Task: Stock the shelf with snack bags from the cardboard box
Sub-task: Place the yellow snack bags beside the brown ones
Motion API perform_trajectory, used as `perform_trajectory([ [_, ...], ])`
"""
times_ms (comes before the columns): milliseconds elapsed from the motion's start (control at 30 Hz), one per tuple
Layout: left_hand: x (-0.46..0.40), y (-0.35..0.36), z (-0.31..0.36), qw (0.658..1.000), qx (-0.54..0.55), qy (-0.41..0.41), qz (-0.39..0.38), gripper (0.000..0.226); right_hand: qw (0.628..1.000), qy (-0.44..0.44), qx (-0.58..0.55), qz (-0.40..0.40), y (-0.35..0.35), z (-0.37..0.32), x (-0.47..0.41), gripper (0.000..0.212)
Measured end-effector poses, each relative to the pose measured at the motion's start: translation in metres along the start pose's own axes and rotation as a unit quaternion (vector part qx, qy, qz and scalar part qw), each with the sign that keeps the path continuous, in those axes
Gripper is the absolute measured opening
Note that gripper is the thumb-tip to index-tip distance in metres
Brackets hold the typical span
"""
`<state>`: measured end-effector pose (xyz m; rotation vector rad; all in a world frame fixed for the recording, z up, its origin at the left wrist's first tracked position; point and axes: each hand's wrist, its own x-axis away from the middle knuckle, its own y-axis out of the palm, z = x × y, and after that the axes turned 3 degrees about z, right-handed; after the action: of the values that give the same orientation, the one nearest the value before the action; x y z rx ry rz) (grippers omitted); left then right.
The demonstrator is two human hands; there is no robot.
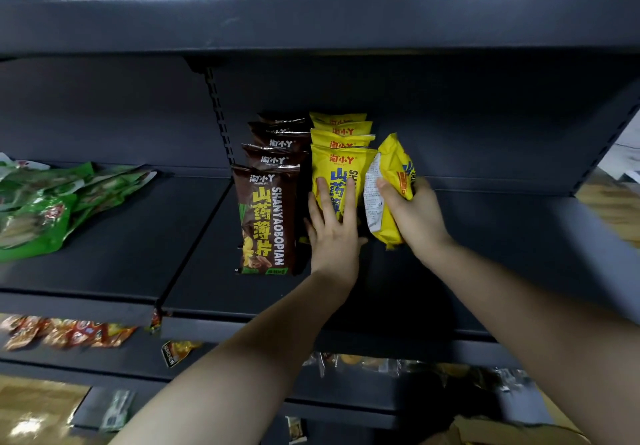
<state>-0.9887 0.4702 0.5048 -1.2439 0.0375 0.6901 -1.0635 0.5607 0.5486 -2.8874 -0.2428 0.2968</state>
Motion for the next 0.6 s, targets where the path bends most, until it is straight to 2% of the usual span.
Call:
perform_trajectory([
  [133,0.004,-0.009,-0.003,1.000,0.010,0.008,-0.014,0.092,1.000,-0.020,0.014,0.018,0.000,-0.003,0.014,0.049],
  [200,0.009,-0.014,-0.006,0.996,-0.008,0.038,0.083,0.069,0.998,-0.031,0.031,0.035,-0.001,-0.005,0.023,0.050],
  [267,0.013,-0.017,-0.008,0.982,0.048,0.071,0.170,0.051,0.997,-0.041,0.049,0.047,-0.002,-0.005,0.032,0.051],
  [300,0.014,-0.023,-0.006,0.974,0.104,0.074,0.185,0.049,0.996,-0.047,0.059,0.048,-0.003,-0.005,0.037,0.050],
  [333,0.015,-0.030,-0.002,0.967,0.174,0.058,0.176,0.051,0.995,-0.057,0.070,0.044,-0.004,-0.003,0.041,0.050],
  [433,0.012,-0.057,0.019,0.927,0.367,-0.034,0.072,0.055,0.991,-0.087,0.103,-0.001,-0.003,-0.001,0.054,0.050],
  [500,0.004,-0.069,0.031,0.908,0.407,-0.095,0.040,0.048,0.987,-0.105,0.113,-0.038,-0.001,0.000,0.058,0.049],
  [600,-0.008,-0.076,0.034,0.887,0.437,-0.150,0.021,0.041,0.988,-0.105,0.068,-0.092,0.002,-0.003,0.062,0.038],
])
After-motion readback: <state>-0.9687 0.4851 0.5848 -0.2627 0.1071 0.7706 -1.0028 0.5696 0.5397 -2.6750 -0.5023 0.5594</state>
